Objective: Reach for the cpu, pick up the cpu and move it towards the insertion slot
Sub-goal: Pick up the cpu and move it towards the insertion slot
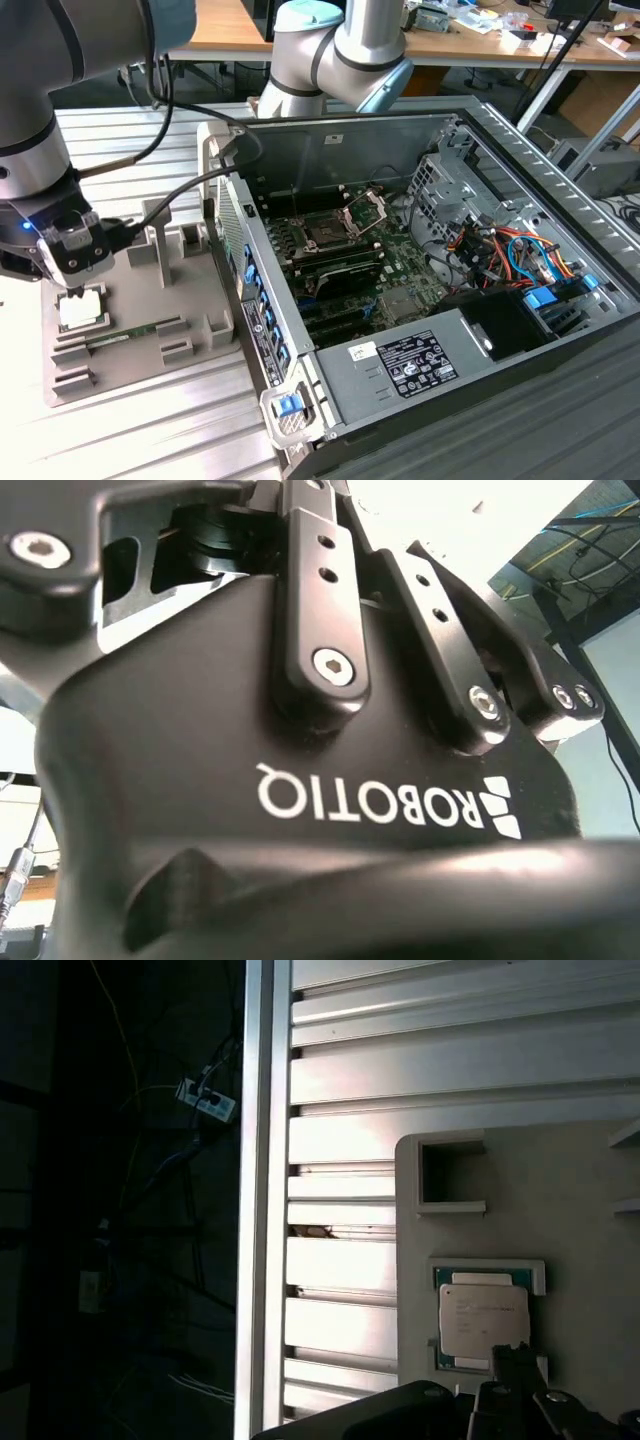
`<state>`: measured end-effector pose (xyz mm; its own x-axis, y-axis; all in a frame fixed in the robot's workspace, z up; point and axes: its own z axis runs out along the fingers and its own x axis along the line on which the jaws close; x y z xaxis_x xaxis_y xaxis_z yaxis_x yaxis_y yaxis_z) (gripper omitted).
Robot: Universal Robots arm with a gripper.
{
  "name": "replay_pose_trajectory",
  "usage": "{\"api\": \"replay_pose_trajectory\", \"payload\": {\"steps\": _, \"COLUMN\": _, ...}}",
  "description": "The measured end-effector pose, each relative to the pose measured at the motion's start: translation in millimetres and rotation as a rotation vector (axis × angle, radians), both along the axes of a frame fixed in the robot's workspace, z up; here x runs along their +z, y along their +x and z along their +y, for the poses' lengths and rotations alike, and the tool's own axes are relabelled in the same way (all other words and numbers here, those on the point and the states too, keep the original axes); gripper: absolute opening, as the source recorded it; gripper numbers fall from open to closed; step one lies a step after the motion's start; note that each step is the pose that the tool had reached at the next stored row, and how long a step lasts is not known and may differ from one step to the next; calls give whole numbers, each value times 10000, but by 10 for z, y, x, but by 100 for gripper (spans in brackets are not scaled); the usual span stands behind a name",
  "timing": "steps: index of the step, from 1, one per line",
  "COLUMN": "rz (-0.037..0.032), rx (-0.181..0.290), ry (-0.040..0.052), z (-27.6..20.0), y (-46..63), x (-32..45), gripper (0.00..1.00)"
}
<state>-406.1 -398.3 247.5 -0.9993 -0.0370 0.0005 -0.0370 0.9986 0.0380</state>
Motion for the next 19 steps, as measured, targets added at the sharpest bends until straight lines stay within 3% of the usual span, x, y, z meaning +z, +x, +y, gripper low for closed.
{"api": "replay_pose_trajectory", "payload": {"steps": 4, "rz": 0, "rx": 0, "ry": 0, "z": 16, "y": -27, "x": -42, "gripper": 11}}
{"api": "replay_pose_trajectory", "payload": {"steps": 7, "rz": -1, "rx": 1, "ry": 0, "z": 37, "y": -42, "x": -122, "gripper": 11}}
{"api": "replay_pose_trajectory", "payload": {"steps": 19, "rz": -1, "rx": 13, "ry": 1, "z": 38, "y": -69, "x": -313, "gripper": 11}}
